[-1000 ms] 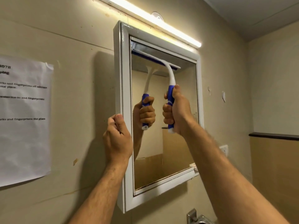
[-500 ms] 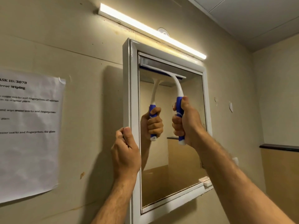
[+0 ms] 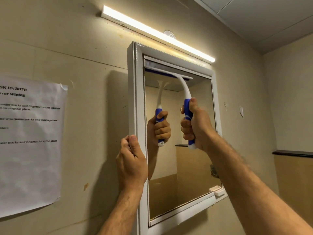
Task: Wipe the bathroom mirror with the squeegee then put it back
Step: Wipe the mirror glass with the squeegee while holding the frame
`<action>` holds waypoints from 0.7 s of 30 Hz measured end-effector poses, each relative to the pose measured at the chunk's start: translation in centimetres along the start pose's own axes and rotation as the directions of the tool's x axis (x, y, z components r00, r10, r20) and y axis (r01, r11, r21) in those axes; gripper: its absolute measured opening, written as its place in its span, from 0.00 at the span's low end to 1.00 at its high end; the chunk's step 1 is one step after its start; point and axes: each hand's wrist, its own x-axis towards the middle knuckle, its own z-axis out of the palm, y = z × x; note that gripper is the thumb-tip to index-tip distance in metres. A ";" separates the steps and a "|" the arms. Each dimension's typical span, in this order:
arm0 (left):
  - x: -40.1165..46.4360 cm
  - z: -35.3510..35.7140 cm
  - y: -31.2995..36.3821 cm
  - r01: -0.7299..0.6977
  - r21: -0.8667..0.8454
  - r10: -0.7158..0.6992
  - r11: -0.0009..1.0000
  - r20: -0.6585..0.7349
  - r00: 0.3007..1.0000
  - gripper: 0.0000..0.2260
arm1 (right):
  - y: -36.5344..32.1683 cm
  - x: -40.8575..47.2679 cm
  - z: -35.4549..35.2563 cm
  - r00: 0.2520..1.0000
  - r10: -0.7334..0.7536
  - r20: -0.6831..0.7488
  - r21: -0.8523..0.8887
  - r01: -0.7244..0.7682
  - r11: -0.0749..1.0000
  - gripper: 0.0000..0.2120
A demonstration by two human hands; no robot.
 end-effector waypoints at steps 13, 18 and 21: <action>-0.1 0.0 0.1 -0.004 -0.009 0.004 1.000 0.026 1.000 0.12 | -2.2 0.8 0.5 1.000 -0.019 -0.005 0.012 0.019 1.000 0.21; -0.1 -0.1 0.2 -0.013 -0.021 0.013 1.000 0.020 1.000 0.13 | -0.4 0.5 -0.2 1.000 -0.008 -0.003 0.002 0.008 1.000 0.22; -0.1 -0.1 0.4 -0.009 -0.016 0.009 1.000 0.022 1.000 0.12 | 1.4 -0.5 -0.7 1.000 0.019 -0.003 0.010 -0.019 1.000 0.22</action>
